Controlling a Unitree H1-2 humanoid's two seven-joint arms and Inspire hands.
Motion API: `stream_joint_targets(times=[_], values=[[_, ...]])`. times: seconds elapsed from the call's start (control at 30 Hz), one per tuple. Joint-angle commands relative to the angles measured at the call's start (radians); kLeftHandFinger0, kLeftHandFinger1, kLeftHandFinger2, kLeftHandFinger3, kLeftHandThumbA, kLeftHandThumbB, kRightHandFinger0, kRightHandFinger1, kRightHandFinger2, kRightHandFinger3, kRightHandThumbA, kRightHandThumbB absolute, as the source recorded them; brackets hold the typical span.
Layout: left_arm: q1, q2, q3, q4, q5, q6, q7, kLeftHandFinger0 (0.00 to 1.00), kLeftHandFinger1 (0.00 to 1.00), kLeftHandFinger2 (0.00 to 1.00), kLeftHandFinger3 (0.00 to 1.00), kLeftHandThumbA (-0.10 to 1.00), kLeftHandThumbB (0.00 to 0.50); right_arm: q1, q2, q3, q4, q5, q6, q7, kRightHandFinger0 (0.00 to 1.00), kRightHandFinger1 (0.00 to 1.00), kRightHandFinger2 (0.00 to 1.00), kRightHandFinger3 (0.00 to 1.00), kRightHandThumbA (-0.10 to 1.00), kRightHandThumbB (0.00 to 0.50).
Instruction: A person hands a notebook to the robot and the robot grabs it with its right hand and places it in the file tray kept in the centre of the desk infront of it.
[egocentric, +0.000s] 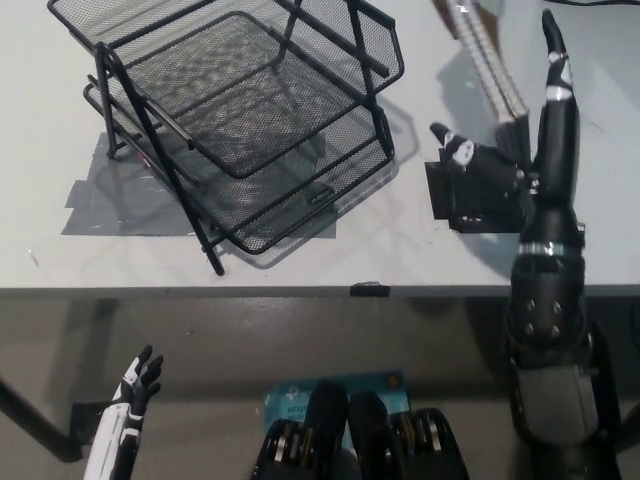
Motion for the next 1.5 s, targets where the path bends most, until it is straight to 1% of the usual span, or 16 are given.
stream_joint_targets(times=[0.0, 0.1, 0.13, 0.17, 0.2, 0.23, 0.27, 0.3, 0.33, 0.4, 0.6, 1.03, 1.13, 1.17, 1.23, 1.47], values=[[0.008, 0.015, 0.005, -0.031, 0.012, -0.035, 0.002, 1.00, 1.00, 1.00, 1.00, 1.00, 0.395, -0.124, -0.024, 0.015, 0.068, -0.070, -0.013, -0.132, 1.00, 1.00, 1.00, 1.00, 1.00, 0.371], [0.015, 0.017, 0.008, -0.031, 0.008, -0.039, 0.001, 1.00, 1.00, 1.00, 1.00, 1.00, 0.407, -0.161, -0.042, 0.030, 0.140, -0.123, 0.022, -0.190, 1.00, 1.00, 1.00, 1.00, 0.97, 0.351], [0.015, 0.017, 0.007, -0.032, -0.002, -0.034, -0.005, 1.00, 1.00, 1.00, 1.00, 1.00, 0.409, -0.177, -0.048, 0.030, 0.172, -0.144, 0.042, -0.225, 1.00, 1.00, 1.00, 1.00, 0.75, 0.287], [0.016, 0.017, 0.007, -0.035, -0.016, -0.028, -0.012, 1.00, 1.00, 1.00, 1.00, 1.00, 0.403, -0.195, -0.058, 0.031, 0.208, -0.171, 0.056, -0.283, 1.00, 1.00, 1.00, 1.00, 0.65, 0.172], [0.016, 0.017, 0.008, -0.036, -0.021, -0.027, -0.015, 1.00, 1.00, 1.00, 1.00, 1.00, 0.403, -0.202, -0.063, 0.032, 0.221, -0.183, 0.057, -0.312, 1.00, 1.00, 1.00, 1.00, 0.59, 0.181], [0.017, 0.017, 0.008, -0.037, -0.022, -0.026, -0.016, 1.00, 1.00, 1.00, 1.00, 1.00, 0.398, -0.207, -0.080, 0.036, 0.233, -0.206, 0.066, -0.339, 0.57, 0.54, 0.64, 0.83, 0.52, 0.010], [0.018, 0.019, 0.009, -0.038, -0.024, -0.026, -0.016, 1.00, 1.00, 1.00, 1.00, 1.00, 0.397, -0.212, -0.094, 0.040, 0.248, -0.219, 0.072, -0.357, 0.26, 0.33, 0.47, 0.69, 0.51, 0.002], [0.018, 0.020, 0.010, -0.040, -0.026, -0.022, -0.018, 1.00, 1.00, 1.00, 1.00, 1.00, 0.399, -0.213, -0.099, 0.041, 0.253, -0.218, 0.071, -0.362, 0.08, 0.16, 0.31, 0.54, 0.56, 0.000], [0.016, 0.023, 0.011, -0.040, -0.025, -0.020, -0.018, 1.00, 1.00, 1.00, 1.00, 1.00, 0.399, -0.215, -0.102, 0.042, 0.255, -0.217, 0.072, -0.371, 0.00, 0.01, 0.04, 0.26, 0.74, 0.000], [0.012, 0.026, 0.010, -0.038, -0.019, -0.021, -0.017, 1.00, 1.00, 1.00, 1.00, 1.00, 0.395, -0.210, -0.105, 0.042, 0.235, -0.215, 0.066, -0.388, 0.00, 0.00, 0.00, 0.03, 1.00, 0.037], [0.020, 0.027, 0.003, -0.032, -0.021, -0.029, -0.022, 0.99, 1.00, 1.00, 1.00, 1.00, 0.373, -0.191, -0.100, 0.046, 0.170, -0.192, 0.030, -0.432, 0.00, 0.00, 0.21, 0.03, 0.82, 0.000], [0.016, 0.035, 0.006, -0.020, -0.018, -0.039, -0.031, 0.94, 1.00, 1.00, 1.00, 1.00, 0.348, -0.154, -0.120, 0.048, 0.103, -0.157, 0.006, -0.429, 0.00, 0.00, 0.22, 0.28, 0.80, 0.000], [0.020, 0.037, 0.006, -0.025, -0.024, -0.033, -0.036, 0.94, 1.00, 1.00, 1.00, 1.00, 0.337, -0.151, -0.129, 0.040, 0.082, -0.169, 0.005, -0.451, 0.00, 0.00, 0.16, 0.24, 0.80, 0.000], [0.022, 0.038, 0.005, -0.023, -0.020, -0.036, -0.036, 0.91, 1.00, 1.00, 1.00, 1.00, 0.332, -0.149, -0.136, 0.034, 0.060, -0.180, 0.019, -0.457, 0.23, 0.00, 0.10, 0.20, 0.84, 0.000], [0.027, 0.037, 0.006, -0.026, -0.023, -0.035, -0.037, 0.88, 1.00, 1.00, 1.00, 1.00, 0.341, -0.146, -0.146, 0.020, 0.016, -0.165, 0.016, -0.447, 0.01, 0.00, 0.08, 0.14, 0.83, 0.000], [0.024, 0.042, 0.005, -0.021, -0.018, -0.040, -0.042, 0.86, 1.00, 1.00, 1.00, 1.00, 0.322, -0.179, -0.192, -0.015, -0.122, -0.198, 0.035, -0.452, 0.00, 0.00, 0.00, 0.00, 0.77, 0.000]])
